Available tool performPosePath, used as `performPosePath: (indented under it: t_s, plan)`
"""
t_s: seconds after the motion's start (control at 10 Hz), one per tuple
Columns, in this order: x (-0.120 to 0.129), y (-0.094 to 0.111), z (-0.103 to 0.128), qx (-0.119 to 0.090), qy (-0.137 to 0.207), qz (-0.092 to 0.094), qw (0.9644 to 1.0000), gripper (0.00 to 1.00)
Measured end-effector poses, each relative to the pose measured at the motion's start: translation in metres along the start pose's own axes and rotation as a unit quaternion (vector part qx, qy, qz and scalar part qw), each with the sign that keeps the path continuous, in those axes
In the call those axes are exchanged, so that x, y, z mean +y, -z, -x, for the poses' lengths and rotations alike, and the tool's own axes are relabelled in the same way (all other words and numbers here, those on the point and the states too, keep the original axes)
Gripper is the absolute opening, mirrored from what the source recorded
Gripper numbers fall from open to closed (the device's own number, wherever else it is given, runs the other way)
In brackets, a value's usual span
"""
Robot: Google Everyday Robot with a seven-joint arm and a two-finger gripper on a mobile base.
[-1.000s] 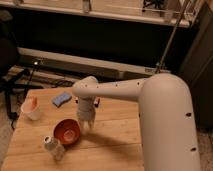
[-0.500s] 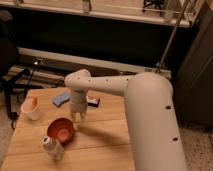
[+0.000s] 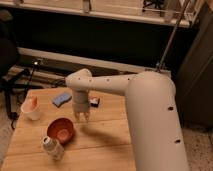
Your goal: Push the ceramic bowl across the table
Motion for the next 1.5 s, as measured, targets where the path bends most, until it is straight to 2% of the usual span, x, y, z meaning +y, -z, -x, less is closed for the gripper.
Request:
performPosePath:
  t_s: [0.1, 0.2, 0.4, 0.5, 0.7, 0.8, 0.9, 1.1, 1.2, 1.5]
  plan:
    - [0.009, -0.005, 0.012, -0.003, -0.002, 0.012, 0.9999, 0.46]
    - [0.010, -0.008, 0.021, -0.005, -0.005, 0.015, 0.9999, 0.46]
    - [-0.003, -0.008, 0.022, -0.001, -0.007, 0.010, 0.9999, 0.46]
    - [-0.015, -0.006, 0.017, 0.007, 0.002, 0.010, 0.9999, 0.46]
    - [-0.052, 0.000, 0.000, 0.028, 0.041, 0.007, 0.9987, 0.46]
    - [-0.065, 0.002, -0.005, 0.032, 0.052, 0.004, 0.9981, 0.46]
    - [-0.088, 0.003, -0.010, 0.031, 0.074, -0.005, 0.9968, 0.46]
    - [-0.111, 0.008, -0.015, 0.026, 0.097, -0.021, 0.9947, 0.46]
    - [-0.114, 0.008, -0.017, 0.024, 0.099, -0.025, 0.9945, 0.46]
    - [-0.077, 0.006, -0.018, 0.014, 0.066, -0.021, 0.9975, 0.46]
